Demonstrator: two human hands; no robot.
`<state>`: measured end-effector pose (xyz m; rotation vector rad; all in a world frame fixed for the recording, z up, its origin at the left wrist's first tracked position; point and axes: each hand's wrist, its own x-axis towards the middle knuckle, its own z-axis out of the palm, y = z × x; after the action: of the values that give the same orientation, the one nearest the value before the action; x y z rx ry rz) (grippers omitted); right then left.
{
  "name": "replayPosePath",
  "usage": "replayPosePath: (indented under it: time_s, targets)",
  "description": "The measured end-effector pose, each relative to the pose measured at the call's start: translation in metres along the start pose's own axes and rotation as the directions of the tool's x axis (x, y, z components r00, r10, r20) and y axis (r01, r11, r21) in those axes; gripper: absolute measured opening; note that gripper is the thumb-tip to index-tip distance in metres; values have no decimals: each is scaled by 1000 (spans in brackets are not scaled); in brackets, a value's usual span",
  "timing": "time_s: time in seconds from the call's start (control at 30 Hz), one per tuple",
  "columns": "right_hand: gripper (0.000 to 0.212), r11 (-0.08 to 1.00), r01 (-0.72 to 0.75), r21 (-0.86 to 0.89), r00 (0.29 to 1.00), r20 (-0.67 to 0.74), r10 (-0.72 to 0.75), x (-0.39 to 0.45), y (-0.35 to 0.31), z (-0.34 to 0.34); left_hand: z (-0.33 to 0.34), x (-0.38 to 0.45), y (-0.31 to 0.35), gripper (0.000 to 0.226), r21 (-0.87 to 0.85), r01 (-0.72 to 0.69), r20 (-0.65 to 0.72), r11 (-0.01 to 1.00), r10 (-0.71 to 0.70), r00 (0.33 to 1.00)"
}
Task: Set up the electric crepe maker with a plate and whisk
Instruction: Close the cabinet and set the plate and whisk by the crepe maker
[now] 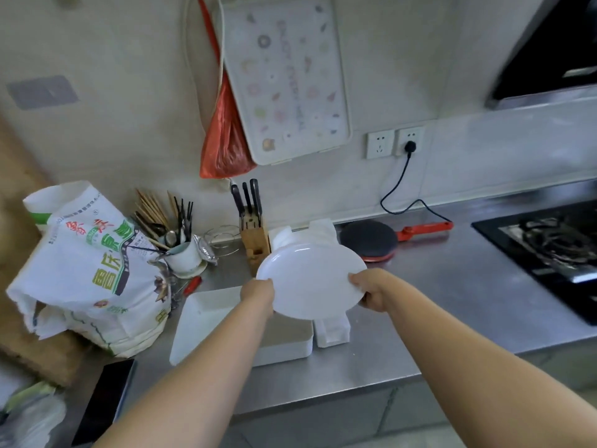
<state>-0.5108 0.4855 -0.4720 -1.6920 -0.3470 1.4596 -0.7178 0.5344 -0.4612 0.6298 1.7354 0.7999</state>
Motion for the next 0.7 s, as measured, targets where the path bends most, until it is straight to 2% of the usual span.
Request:
replayPosePath:
  time_s: [0.13, 0.17, 0.2, 0.23, 0.27, 0.33, 0.47, 0.53, 0.7]
  targets:
    - [35, 999, 6, 34, 999, -48, -4, 6, -22, -75, 78, -27, -1, 44, 61, -91, 34, 994, 89, 995]
    - [36, 999, 3, 44, 999, -53, 0, 9, -29, -98, 101, -37, -3, 47, 133, -130, 92, 982, 119, 989]
    - [37, 999, 6, 42, 998, -59, -4, 11, -35, -121, 123, -45, -2, 48, 127, -139, 107, 982, 126, 986]
    - [36, 999, 12, 40, 998, -64, -10, 15, -39, -137, 137, -50, -2, 46, 7, -95, 105, 995, 93, 990]
    - [36, 999, 13, 35, 997, -77, -10, 19, -45, -160, 160, -61, -4, 44, -4, -91, 129, 996, 91, 987]
    - [37, 1000, 6, 19, 996, -92, -5, 28, -56, -195, 200, -70, -9, 42, 98, -104, 153, 990, 88, 984]
    - [37, 999, -40, -16, 991, -127, 37, 52, -70, -261, 271, -94, -15, 38, -22, 3, 108, 1000, 0, 994]
    - [38, 998, -46, -46, 989, -146, 39, 67, -74, -291, 304, -104, -18, 27, -31, 71, 71, 997, -69, 995]
    - [38, 995, -26, -96, 982, -191, 8, 116, -68, -341, 359, -105, -18, 37, -27, 91, 50, 995, -90, 995]
